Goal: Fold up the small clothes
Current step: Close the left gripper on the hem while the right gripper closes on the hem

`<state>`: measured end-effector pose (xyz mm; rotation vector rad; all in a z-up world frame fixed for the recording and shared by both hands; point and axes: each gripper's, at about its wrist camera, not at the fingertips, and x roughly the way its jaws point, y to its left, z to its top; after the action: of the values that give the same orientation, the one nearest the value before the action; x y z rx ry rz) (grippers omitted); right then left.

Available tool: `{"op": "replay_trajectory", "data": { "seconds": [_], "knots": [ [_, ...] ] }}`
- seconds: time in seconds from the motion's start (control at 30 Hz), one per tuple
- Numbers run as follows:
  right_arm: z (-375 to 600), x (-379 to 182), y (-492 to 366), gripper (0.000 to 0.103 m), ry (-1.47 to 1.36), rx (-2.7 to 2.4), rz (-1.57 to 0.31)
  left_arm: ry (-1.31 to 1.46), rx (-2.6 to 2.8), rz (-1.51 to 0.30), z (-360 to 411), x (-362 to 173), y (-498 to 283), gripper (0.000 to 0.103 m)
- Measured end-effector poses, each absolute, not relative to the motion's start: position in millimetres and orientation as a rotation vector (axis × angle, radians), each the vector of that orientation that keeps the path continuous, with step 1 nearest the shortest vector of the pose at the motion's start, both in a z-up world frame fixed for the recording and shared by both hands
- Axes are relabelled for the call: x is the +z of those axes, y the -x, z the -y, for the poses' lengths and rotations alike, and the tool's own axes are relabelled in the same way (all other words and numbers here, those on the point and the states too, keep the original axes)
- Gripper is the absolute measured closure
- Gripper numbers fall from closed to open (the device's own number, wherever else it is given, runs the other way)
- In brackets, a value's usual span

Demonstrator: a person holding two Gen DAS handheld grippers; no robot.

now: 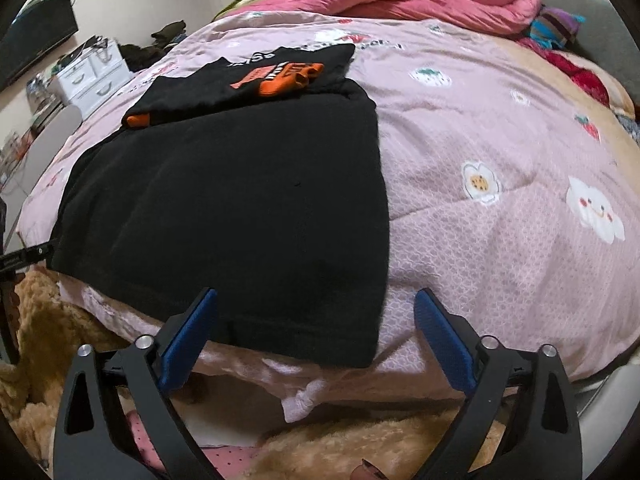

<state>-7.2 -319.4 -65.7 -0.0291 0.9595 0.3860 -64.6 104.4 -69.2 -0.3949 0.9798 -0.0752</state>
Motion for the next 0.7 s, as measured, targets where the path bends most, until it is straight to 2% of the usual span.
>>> {"op": "replay_trajectory", "data": {
  "seconds": [0.1,0.2,0.27,0.37,0.53,0.63,0.7],
  "knots": [
    [326,-70,5,0.03,0.015,0.38,-0.972,0.388,-0.076,-0.976,-104,-69,62,0.053],
    [333,-67,5,0.05,-0.013,0.378,-0.966,0.376,-0.064,-0.969,-102,-70,61,0.053],
    [336,-65,7,0.071,-0.002,0.39,-0.952,0.358,-0.054,-0.964,-99,-70,60,0.053],
    [340,-61,12,0.091,-0.009,0.412,-0.931,0.33,-0.034,-0.962,-96,-69,60,0.056],
    [354,-41,22,0.095,-0.096,0.491,-0.861,0.322,-0.022,-0.961,-98,-66,57,0.074],
    [356,-26,24,0.095,-0.102,0.509,-0.818,0.321,-0.027,-0.959,-97,-63,57,0.089],
    [356,-17,25,0.095,-0.097,0.519,-0.795,0.314,-0.032,-0.956,-96,-60,58,0.093]
  ]
}}
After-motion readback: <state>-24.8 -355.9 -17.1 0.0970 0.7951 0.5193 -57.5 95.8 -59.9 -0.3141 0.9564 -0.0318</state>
